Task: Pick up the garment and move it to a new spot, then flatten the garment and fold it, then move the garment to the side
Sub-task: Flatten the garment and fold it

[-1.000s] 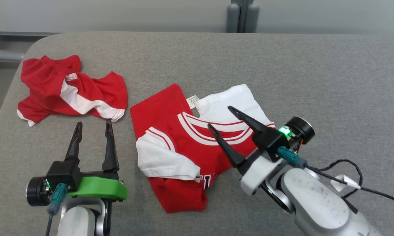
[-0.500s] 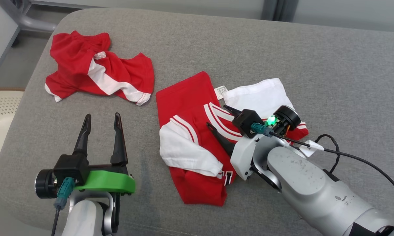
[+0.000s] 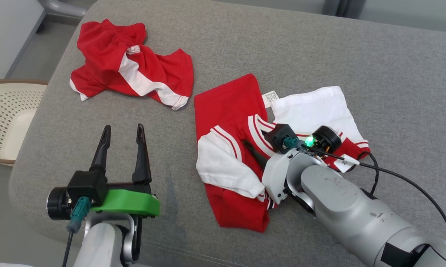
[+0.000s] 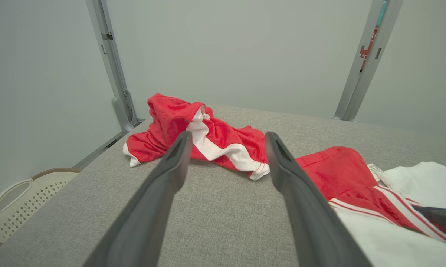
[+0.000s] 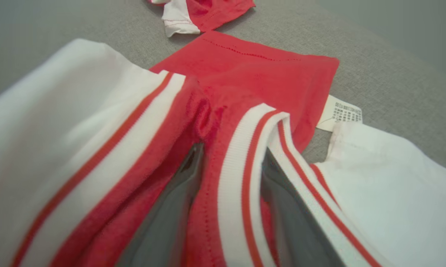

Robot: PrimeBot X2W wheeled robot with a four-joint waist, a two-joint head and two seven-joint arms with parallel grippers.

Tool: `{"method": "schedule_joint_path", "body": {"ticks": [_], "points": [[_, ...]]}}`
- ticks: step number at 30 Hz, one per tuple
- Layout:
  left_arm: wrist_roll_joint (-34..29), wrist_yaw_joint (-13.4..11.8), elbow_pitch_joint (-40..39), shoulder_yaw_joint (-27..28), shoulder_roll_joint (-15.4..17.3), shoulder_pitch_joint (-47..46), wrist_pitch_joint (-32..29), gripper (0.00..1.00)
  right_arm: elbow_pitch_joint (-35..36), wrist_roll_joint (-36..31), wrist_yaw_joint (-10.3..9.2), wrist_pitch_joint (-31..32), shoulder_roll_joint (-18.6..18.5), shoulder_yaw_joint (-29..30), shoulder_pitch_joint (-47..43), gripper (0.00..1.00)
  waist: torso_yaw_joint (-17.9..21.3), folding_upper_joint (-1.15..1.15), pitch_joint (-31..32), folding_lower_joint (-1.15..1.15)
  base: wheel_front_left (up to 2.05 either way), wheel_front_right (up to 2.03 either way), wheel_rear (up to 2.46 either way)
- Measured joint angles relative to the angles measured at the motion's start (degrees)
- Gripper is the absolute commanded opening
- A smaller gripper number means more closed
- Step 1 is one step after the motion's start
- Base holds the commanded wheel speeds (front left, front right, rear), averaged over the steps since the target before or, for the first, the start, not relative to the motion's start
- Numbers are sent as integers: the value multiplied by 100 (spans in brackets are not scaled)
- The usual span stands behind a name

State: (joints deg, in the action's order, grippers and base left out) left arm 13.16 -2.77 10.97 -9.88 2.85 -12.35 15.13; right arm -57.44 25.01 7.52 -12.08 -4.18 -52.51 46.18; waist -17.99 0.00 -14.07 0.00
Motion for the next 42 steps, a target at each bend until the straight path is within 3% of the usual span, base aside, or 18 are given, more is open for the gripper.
{"method": "schedule_joint_path", "body": {"ticks": [7, 12, 20, 29, 31, 37, 42], "points": [[-88, 13, 16, 234, 0, 82, 0, 100, 32, 179, 1, -274, -33, 188, 74, 0, 195, 0, 90, 0, 0, 0, 0], [-182, 83, 20, 388, -1, 159, 0, 100, 1326, -178, 2, -292, -524, 1092, -252, 0, 479, 0, 179, 0, 0, 0, 0], [-271, 180, 41, 455, -2, 231, 0, 100, 3241, -901, 0, -297, -1180, 2524, -1964, 0, 1066, 0, 325, 0, 0, 0, 0], [-323, 235, 58, 533, -3, 243, 0, 100, 4039, -1065, 0, -297, -1220, 3564, -3741, 0, 1543, 0, 442, 0, 0, 0, 0], [-324, 254, 71, 535, -4, 264, 0, 100, 4058, -1084, 0, -297, -1112, 3738, -3984, 100, 1619, 0, 450, 0, 0, 0, 0], [-353, 256, 85, 582, -4, 298, 0, 100, 4355, -1116, 0, -297, -900, 4344, -4320, 100, 1763, 0, 469, 0, 0, 0, 0], [-355, 258, 88, 586, -4, 298, 0, 100, 4864, -1073, 1, -297, -1021, 4556, -4252, 100, 1834, 0, 492, 0, 0, 0, 0]]}}
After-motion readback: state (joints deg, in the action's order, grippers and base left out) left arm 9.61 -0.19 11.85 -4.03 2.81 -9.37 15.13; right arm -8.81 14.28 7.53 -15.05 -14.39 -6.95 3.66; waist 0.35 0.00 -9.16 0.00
